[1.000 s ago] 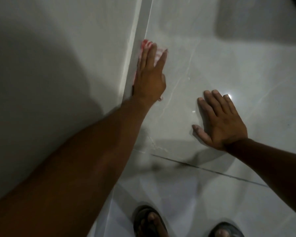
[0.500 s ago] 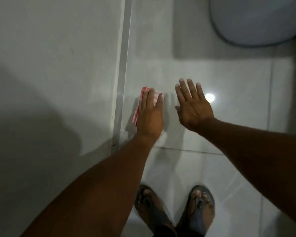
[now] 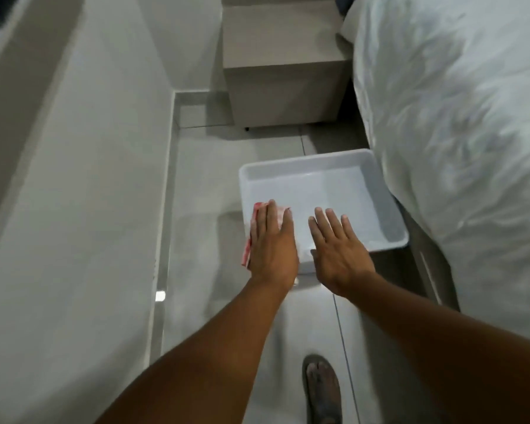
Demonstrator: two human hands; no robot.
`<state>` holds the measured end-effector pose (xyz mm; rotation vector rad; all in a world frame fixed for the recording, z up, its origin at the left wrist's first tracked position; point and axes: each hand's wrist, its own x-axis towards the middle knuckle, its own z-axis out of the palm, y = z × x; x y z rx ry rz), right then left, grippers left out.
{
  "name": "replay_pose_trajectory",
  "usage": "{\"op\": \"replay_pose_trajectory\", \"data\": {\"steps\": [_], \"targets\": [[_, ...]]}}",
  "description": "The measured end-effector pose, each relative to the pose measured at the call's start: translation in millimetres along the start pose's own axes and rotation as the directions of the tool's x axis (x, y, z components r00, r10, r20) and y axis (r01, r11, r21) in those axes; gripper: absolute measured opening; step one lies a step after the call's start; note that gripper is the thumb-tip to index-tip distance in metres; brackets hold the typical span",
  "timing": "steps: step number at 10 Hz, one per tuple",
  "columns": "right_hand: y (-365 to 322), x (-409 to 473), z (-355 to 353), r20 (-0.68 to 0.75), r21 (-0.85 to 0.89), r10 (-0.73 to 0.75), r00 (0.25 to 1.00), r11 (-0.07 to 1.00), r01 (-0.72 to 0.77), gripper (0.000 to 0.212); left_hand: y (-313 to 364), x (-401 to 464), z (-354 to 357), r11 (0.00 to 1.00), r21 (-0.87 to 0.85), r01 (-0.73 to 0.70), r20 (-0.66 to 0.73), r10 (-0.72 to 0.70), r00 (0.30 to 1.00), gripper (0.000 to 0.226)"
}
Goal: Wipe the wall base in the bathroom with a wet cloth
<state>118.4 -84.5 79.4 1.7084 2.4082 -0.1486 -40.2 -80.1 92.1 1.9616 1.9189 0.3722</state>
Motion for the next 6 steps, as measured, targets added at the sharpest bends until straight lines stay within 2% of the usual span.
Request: {"op": "replay_pose_trajectory", "data": {"steps": [1,3,4,5,6], "targets": [[38,49,21,0.052,-0.033,-0.040,0.998,0.999,0.042,0.064,9,55,43,0.999,0.034,0.026,0.069,-0.028,0.997,0.083],[88,104,61,0.097,-0.015,-0.094,0.991,0.995,0.096,0.069,13,107,121,0.992,0.059,0.112,0.148,-0.120,0.982,0.084],[99,102,55,0.146,0.040,-0.032,0.989,0.999,0.027,0.071,17,112,137,0.992,0.077,0.095,0.217,-0.110,0.970,0.082],[93,87,21,0.015,0.371,0.152,0.988,0.917,-0.146,0.073,12,109,142,0.994,0.086,0.064,0.248,-0.083,0.965,0.081],[105,49,-51,-0.052,0.826,0.332,0.942,0.544,-0.147,0.067,16,101,126,0.998,0.057,0.006,0.209,-0.018,0.978,0.077]]}}
